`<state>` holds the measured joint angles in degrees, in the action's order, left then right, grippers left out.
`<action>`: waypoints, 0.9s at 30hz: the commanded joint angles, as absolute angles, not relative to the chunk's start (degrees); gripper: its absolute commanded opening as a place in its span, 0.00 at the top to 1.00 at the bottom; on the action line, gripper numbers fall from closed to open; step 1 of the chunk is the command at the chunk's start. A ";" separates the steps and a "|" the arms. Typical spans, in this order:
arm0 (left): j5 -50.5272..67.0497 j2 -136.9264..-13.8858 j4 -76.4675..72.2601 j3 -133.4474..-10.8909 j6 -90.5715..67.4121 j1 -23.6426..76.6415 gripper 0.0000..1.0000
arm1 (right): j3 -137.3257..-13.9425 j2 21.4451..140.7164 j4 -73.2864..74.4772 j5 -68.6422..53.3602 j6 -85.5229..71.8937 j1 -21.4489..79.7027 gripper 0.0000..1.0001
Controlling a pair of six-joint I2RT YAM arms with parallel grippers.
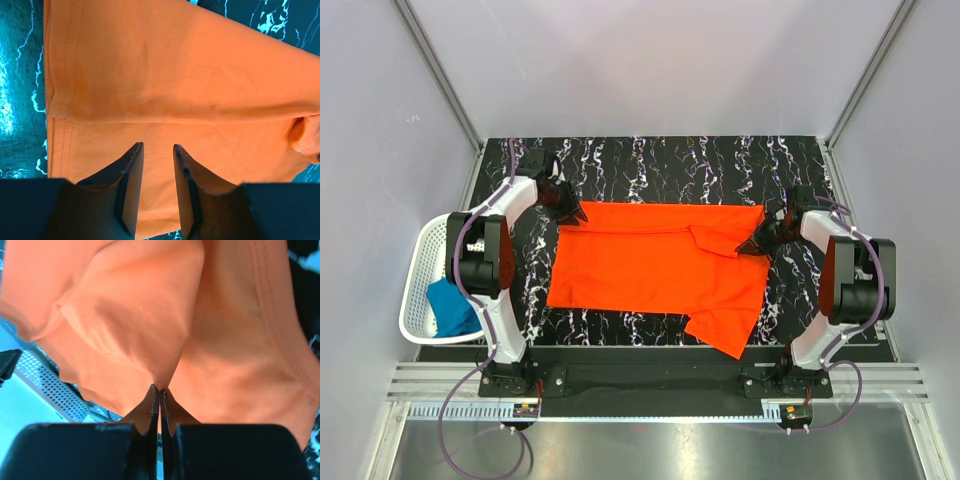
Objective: Fold and stack the t-shirts
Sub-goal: Fold the tshirt
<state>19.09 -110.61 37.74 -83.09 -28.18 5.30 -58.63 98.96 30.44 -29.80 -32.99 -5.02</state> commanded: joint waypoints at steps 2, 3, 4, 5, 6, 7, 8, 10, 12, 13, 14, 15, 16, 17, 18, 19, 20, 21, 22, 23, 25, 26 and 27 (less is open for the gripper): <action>20.04 -107.93 36.30 -82.88 -28.74 5.62 0.65 | -55.55 93.61 29.62 -30.94 -37.35 -4.66 1.00; 20.04 -107.93 36.30 -83.14 -28.65 5.54 0.65 | -54.33 92.73 29.53 -30.50 -37.88 -4.66 1.00; 20.04 -107.84 36.30 -83.23 -28.74 5.62 0.65 | -53.88 92.46 29.62 -30.06 -38.66 -4.66 1.00; 19.95 -107.93 36.30 -83.32 -28.74 5.62 0.65 | -53.35 92.37 29.53 -30.06 -39.02 -4.66 1.00; 19.95 -107.93 36.30 -83.49 -28.74 5.62 0.65 | -52.57 92.29 29.62 -30.06 -39.37 -4.66 1.00; 20.04 -107.93 36.39 -83.50 -28.74 5.62 0.64 | -52.12 92.11 29.53 -30.06 -39.98 -4.66 1.00; 19.95 -107.93 36.30 -83.50 -28.74 5.62 0.64 | -51.77 92.02 29.44 -29.88 -40.34 -4.66 1.00; 19.95 -107.75 36.30 -83.41 -28.74 5.54 0.64 | -50.80 91.50 29.36 -29.62 -41.04 -4.66 1.00; 19.95 -107.67 36.30 -83.23 -28.74 5.62 0.64 | -50.54 91.49 29.18 -29.27 -41.13 -4.66 1.00; 19.95 -107.67 36.30 -83.23 -28.74 5.62 0.64 | -50.71 91.84 29.18 -29.01 -40.96 -4.66 1.00; 20.04 -107.67 36.30 -83.23 -28.74 5.62 0.64 | -50.80 92.19 29.09 -28.83 -40.78 -4.66 1.00; 20.04 -107.67 36.30 -83.32 -28.74 5.62 0.64 | -51.41 92.98 28.92 -28.65 -40.61 -4.66 1.00; 20.13 -107.58 36.30 -83.41 -28.74 5.62 0.64 | -51.50 93.60 28.48 -28.83 -40.52 -4.66 1.00; 20.30 -107.49 36.39 -83.50 -28.74 5.54 0.64 | -51.68 94.73 28.22 -29.00 -40.43 -4.66 1.00; 20.39 -107.40 36.21 -83.58 -28.74 5.62 0.64 | -51.85 95.27 28.04 -29.18 -40.52 -4.66 1.00; 20.65 -107.32 36.30 -83.58 -28.74 5.62 0.64 | -51.77 95.80 27.86 -29.09 -40.52 -4.66 0.99; 20.74 -107.14 36.30 -83.58 -28.74 5.62 0.64 | -51.77 96.84 27.86 -28.83 -40.08 -4.66 0.96; 20.92 -106.96 36.30 -83.50 -28.74 5.62 0.64 | -51.77 97.46 27.86 -28.57 -39.90 -4.66 0.95; 21.00 -106.70 36.30 -83.41 -28.74 5.62 0.64 | -51.68 97.91 27.69 -28.39 -39.73 -4.66 0.94; 21.09 -106.35 36.30 -82.89 -28.83 5.62 0.64 | -51.51 98.69 27.77 -28.13 -39.38 -4.66 0.94; 21.36 -105.74 36.30 -82.27 -28.83 5.80 0.64 | -51.42 99.40 28.30 -27.16 -37.89 -4.66 0.94; 21.36 -104.95 36.30 -81.40 -28.83 5.97 0.64 | -51.59 99.67 28.74 -26.46 -37.36 -4.66 0.93; 21.27 -104.42 36.30 -80.95 -28.74 6.06 0.64 | -51.68 99.58 29.26 -25.41 -36.66 -4.66 0.93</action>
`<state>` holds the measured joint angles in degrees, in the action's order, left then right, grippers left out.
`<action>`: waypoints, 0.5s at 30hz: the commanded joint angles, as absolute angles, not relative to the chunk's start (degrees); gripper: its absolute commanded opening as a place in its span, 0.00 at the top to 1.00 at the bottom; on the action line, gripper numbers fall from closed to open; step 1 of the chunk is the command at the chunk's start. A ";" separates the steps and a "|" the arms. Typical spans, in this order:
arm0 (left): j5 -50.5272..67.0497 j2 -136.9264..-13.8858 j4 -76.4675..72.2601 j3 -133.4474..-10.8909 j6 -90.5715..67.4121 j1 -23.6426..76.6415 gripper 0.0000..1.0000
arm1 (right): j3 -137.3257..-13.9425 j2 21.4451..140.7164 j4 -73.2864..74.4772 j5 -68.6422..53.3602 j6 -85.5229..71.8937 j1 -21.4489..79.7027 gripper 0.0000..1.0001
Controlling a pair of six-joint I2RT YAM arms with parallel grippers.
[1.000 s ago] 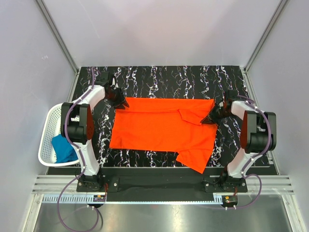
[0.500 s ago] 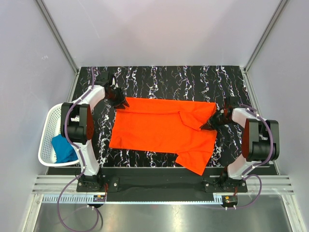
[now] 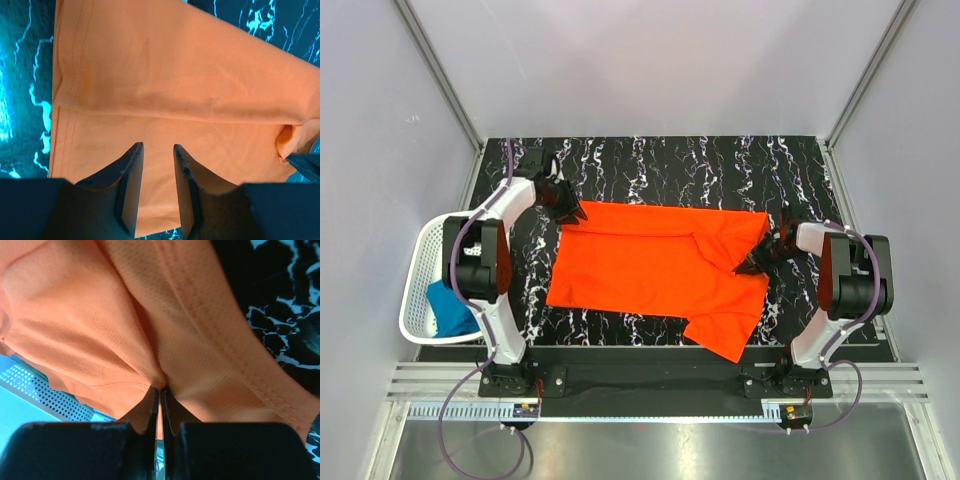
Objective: Fold and stack the t-shirts
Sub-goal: Fold the tshirt
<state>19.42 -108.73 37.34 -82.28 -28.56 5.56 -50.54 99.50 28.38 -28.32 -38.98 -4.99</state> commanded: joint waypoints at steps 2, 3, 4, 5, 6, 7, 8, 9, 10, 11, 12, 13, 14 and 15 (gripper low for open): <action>20.92 -103.11 36.30 -79.46 -28.74 6.41 0.64 | -51.85 98.88 31.02 -24.35 -34.72 -4.66 0.90; 20.66 -102.57 36.21 -78.93 -28.83 6.50 0.64 | -51.94 98.35 31.55 -23.48 -33.50 -4.66 0.85; 20.57 -102.13 36.21 -78.40 -28.92 6.50 0.64 | -52.20 97.74 33.47 -22.86 -32.70 -4.66 0.81; 20.22 -101.69 36.12 -77.62 -28.83 6.42 0.64 | -53.08 96.26 34.70 -22.50 -31.91 -4.66 0.77; 20.13 -100.82 36.30 -77.35 -28.83 6.42 0.64 | -53.78 95.28 36.02 -21.11 -30.08 -4.66 0.74; 19.69 -100.55 36.30 -77.26 -28.74 6.42 0.64 | -54.57 94.23 38.82 -20.14 -29.36 -4.66 0.71; 19.51 -100.29 36.30 -77.34 -28.48 6.42 0.64 | -56.58 91.96 40.15 -18.91 -28.40 -4.66 0.68; 19.34 -100.02 36.39 -77.52 -28.39 6.33 0.64 | -57.73 90.89 41.38 -16.11 -26.82 -4.75 0.65; 19.25 -99.93 36.30 -77.78 -28.30 6.33 0.64 | -58.88 89.92 42.96 -14.87 -26.28 -4.75 0.54; 19.16 -100.19 36.30 -78.65 -28.21 6.42 0.64 | -61.41 88.78 43.67 -13.64 -25.76 -4.75 0.47; 19.16 -100.37 36.47 -79.10 -28.13 6.33 0.64 | -62.65 88.68 44.20 -11.53 -25.06 -4.83 0.40; 19.51 -101.15 36.47 -79.62 -28.13 6.33 0.64 | -63.97 88.94 45.17 -10.73 -24.96 -4.83 0.33; 19.69 -101.60 36.56 -80.59 -28.21 6.33 0.64 | -66.59 90.25 45.35 -10.29 -24.79 -4.83 0.31; 19.77 -102.21 36.56 -81.20 -28.30 6.33 0.64 | -67.84 91.13 45.61 -9.41 -25.05 -4.92 0.30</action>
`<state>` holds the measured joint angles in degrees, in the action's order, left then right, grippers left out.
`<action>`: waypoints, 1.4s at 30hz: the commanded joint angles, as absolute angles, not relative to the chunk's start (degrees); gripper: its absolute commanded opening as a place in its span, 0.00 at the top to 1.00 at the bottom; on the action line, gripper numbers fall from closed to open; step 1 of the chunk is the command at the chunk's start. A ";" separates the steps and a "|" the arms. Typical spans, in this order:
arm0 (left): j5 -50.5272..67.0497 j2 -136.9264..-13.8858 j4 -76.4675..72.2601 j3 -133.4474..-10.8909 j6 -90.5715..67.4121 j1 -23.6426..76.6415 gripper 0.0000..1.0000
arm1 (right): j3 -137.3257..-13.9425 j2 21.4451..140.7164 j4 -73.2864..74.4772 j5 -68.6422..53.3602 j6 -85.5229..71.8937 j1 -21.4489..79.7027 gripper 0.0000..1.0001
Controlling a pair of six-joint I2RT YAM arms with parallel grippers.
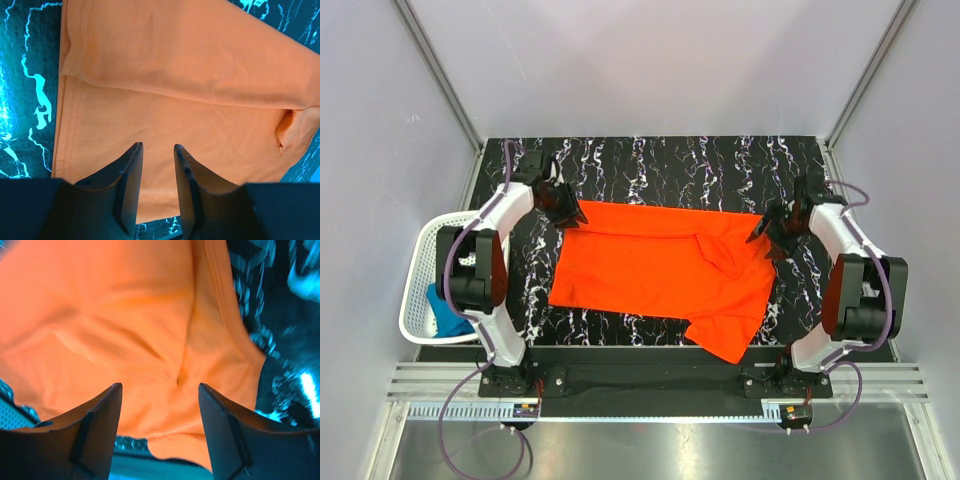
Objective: Fold and stack the t-shirts
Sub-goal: Fold the tshirt
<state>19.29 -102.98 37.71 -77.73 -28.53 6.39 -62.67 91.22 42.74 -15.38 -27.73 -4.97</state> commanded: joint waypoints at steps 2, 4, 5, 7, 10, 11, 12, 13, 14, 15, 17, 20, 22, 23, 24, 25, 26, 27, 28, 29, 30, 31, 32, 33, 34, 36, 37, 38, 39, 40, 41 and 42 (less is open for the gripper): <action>20.39 -104.58 36.56 -83.13 -28.74 6.33 0.64 | -71.34 93.94 45.62 -9.49 -25.75 -4.92 0.30; 21.09 -106.43 36.56 -84.63 -29.26 6.42 0.64 | -73.64 95.88 45.27 -9.23 -26.98 -4.92 0.35; 21.09 -108.35 36.56 -86.03 -29.35 6.33 0.64 | -75.74 98.06 45.00 -8.88 -27.16 -4.92 0.45; 20.92 -110.03 36.47 -88.05 -29.36 6.15 0.64 | -77.95 100.36 44.21 -8.44 -27.25 -4.92 0.52; 21.53 -113.98 36.48 -89.82 -30.06 5.63 0.64 | -81.73 105.28 42.89 -8.88 -27.24 -4.92 0.65; 21.71 -114.86 36.47 -90.61 -30.58 5.10 0.64 | -83.22 107.38 42.37 -9.31 -27.33 -4.92 0.69; 21.62 -116.35 36.47 -90.96 -30.76 4.92 0.65 | -83.93 108.36 41.41 -9.32 -27.94 -4.83 0.71; 21.19 -117.06 36.30 -91.23 -30.94 4.75 0.65 | -84.98 110.28 40.87 -9.40 -28.12 -4.92 0.72; 21.01 -117.68 36.21 -91.32 -31.11 4.66 0.65 | -85.51 111.35 40.61 -9.23 -28.30 -4.92 0.73; 20.83 -118.99 36.04 -91.32 -31.20 4.57 0.65 | -86.04 112.40 40.34 -8.97 -28.47 -4.92 0.73; 20.22 -120.40 35.07 -91.32 -31.64 4.22 0.65 | -87.36 115.22 39.90 -8.62 -28.13 -4.92 0.73; 20.13 -123.13 34.28 -92.02 -32.34 3.69 0.65 | -89.11 118.64 39.20 -7.48 -27.78 -4.92 0.73; 19.87 -124.71 33.93 -93.07 -32.69 3.26 0.65 | -91.39 121.88 39.02 -7.03 -27.42 -4.83 0.73; 19.60 -125.06 33.84 -93.51 -32.87 3.08 0.65 | -92.36 123.04 39.11 -6.86 -27.33 -4.92 0.73; 19.51 -125.50 33.75 -93.86 -33.05 2.90 0.65 | -93.50 124.18 39.11 -6.86 -27.33 -4.92 0.73; 19.51 -126.12 33.66 -95.00 -33.48 2.55 0.65 | -95.86 126.28 39.20 -6.86 -27.25 -4.83 0.72; 19.51 -126.73 33.66 -95.62 -33.75 2.29 0.65 | -97.19 127.43 39.20 -6.33 -27.42 -4.83 0.72; 19.60 -127.17 33.58 -96.41 -33.84 2.20 0.65 | -98.69 128.57 39.11 -6.24 -27.33 -4.83 0.71; 19.69 -127.70 33.57 -97.98 -34.19 2.11 0.65 | -102.09 131.02 39.20 -6.33 -27.25 -4.83 0.71; 19.86 -128.92 33.57 -98.78 -34.28 2.20 0.65 | -104.13 132.26 39.37 -6.50 -26.90 -4.83 0.67; 20.04 -129.28 33.49 -99.66 -34.54 2.11 0.65 | -106.24 133.49 40.59 -6.50 -26.46 -4.83 0.65; 20.39 -129.55 33.57 -100.80 -34.98 2.11 0.65 | -110.78 136.03 41.39 -6.59 -26.37 -4.83 0.64; 20.39 -129.20 33.57 -101.42 -34.98 2.20 0.64 | -113.27 137.19 42.27 -6.85 -26.28 -4.83 0.60; 20.30 -128.59 33.66 -101.86 -34.89 2.28 0.63 | -115.90 138.24 44.62 -7.29 -26.19 -4.83 0.59; 19.52 -127.71 33.75 -102.30 -34.37 2.46 0.61 | -121.32 140.08 46.21 -7.38 -26.19 -4.66 0.57; 18.46 -123.87 33.92 -102.04 -33.32 2.63 0.55 | -126.71 141.15 52.17 -5.20 -25.84 -4.48 0.48; 16.98 -122.45 34.71 -101.43 -32.35 3.07 0.54 | -132.13 141.76 54.64 -4.14 -25.49 -4.40 0.44; 16.27 -120.52 34.98 -100.64 -32.00 3.16 0.51 | -134.62 141.68 57.02 -1.26 -25.14 -4.22 0.40; 15.30 -117.02 35.24 -98.37 -31.73 3.69 0.50 | -138.13 140.72 61.30 1.12 -24.35 -4.13 0.30; 14.86 -114.72 35.33 -96.78 -31.64 3.95 0.49 | -138.69 139.67 62.83 1.14 -24.35 -4.13 0.25; 14.59 -112.87 35.42 -95.11 -31.64 4.30 0.49 | -138.52 138.18 64.32 3.14 -24.00 -4.22 0.18; 14.24 -110.94 35.42 -93.18 -31.64 4.83 0.49 | -137.47 136.42 64.42 3.51 -23.56 -4.22 0.13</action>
